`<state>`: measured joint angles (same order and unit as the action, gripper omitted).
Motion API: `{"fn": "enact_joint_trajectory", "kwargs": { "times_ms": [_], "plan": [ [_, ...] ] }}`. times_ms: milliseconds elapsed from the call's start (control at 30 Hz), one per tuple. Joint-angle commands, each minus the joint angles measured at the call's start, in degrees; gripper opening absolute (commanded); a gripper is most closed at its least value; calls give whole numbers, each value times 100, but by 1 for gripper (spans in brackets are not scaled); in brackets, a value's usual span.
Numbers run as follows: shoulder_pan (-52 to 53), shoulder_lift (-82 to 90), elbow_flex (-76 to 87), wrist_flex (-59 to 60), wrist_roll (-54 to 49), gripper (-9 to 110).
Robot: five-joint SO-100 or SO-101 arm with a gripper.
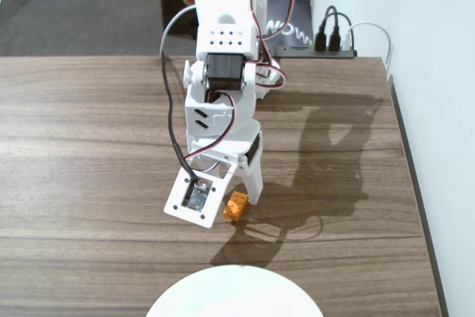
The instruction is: Grasp a lego block and put it on the plate.
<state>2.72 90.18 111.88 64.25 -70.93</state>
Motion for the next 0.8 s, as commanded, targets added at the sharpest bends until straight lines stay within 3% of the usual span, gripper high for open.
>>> {"fn": "enact_joint_trajectory", "kwargs": {
  "times_ms": [0, 267, 767],
  "plan": [
    [-97, 0, -255, -62, 26, 22],
    [-167, 0, -255, 0, 141, 32],
    [-88, -308, -334, -185, 123, 30]
  ]
}}
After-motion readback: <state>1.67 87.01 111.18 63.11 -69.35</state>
